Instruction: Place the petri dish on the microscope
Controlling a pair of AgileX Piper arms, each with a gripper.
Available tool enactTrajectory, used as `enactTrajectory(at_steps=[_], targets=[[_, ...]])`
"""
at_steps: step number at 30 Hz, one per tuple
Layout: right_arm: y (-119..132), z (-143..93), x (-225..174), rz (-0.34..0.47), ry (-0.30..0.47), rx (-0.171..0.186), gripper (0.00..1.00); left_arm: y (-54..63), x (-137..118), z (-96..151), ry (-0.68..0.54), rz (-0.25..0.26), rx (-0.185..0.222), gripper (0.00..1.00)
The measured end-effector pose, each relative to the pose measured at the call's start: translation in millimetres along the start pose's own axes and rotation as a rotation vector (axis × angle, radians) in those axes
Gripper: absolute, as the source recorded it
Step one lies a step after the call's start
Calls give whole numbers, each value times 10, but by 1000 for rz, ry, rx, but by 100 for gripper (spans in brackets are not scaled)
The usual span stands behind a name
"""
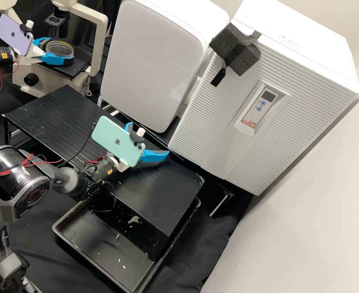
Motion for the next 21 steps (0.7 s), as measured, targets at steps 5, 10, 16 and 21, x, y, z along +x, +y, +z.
enactTrajectory(at_steps=[5,10,16,21], targets=[[0,0,0,0,0,0,100,-54,-99,-17,-2,5,5,100],[1,-1,0,1,1,0,100,-67,-363,0,2,4,-7,100],[1,-1,0,1,1,0,100,-108,-748,55,31,2,-41,100],[1,-1,0,1,1,0,100,-222,-1109,224,46,16,-32,100]])
